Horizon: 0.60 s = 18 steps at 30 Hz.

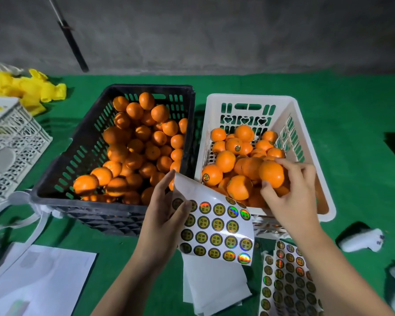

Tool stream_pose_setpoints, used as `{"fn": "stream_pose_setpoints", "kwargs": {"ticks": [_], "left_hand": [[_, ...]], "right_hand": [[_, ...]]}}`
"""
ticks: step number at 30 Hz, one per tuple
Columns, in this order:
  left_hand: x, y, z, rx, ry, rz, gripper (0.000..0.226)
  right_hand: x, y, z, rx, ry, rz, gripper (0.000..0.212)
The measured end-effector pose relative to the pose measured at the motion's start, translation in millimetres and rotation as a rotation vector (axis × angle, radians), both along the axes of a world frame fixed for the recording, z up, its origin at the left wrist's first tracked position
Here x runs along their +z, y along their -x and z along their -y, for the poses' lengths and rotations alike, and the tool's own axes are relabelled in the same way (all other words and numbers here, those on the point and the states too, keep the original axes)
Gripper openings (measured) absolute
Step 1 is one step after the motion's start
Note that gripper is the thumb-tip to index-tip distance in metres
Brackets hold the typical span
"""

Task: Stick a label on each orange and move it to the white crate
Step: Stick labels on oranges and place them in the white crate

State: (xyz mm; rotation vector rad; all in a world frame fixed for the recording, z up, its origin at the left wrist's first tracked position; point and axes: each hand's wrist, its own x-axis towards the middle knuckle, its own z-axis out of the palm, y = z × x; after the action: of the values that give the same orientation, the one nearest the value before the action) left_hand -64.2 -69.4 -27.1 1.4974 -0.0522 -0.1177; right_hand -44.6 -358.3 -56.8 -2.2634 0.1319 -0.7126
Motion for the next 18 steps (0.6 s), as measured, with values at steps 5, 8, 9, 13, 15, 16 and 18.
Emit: {"fn": "stream_pose_setpoints", "kwargs": {"ticks": [5,8,9,13,15,16,18], "left_hand": [[0,0,2,-0.015,0.002,0.021,0.063],[4,-1,6,-0.012,-0.021,0.035,0.063],[5,-2,7,-0.011,-0.024,0.037,0.063],[5,-4,4,-0.001,-0.037,0.035,0.063],[4,-5,-1,-0.028,0.001,0.017,0.063],[5,-7,-2,-0.058,0.036,0.009,0.064],[7,-12,-4,-0.137,0.096,0.033,0.06]], "right_hand": [[27,-33,-19,0.25,0.217,-0.063,0.063],[31,-68,-36,0.233,0.586,-0.321,0.07],[28,-76,-40,0.227,0.731,-0.442,0.074],[20,-76,-42,0.174,0.657,-0.574,0.083],[19,-52,-43,0.127,0.304,-0.375,0.072],[18,-36,-43,0.144,0.065,-0.327,0.067],[15,-8,-45,0.297,-0.427,-0.355,0.068]]}}
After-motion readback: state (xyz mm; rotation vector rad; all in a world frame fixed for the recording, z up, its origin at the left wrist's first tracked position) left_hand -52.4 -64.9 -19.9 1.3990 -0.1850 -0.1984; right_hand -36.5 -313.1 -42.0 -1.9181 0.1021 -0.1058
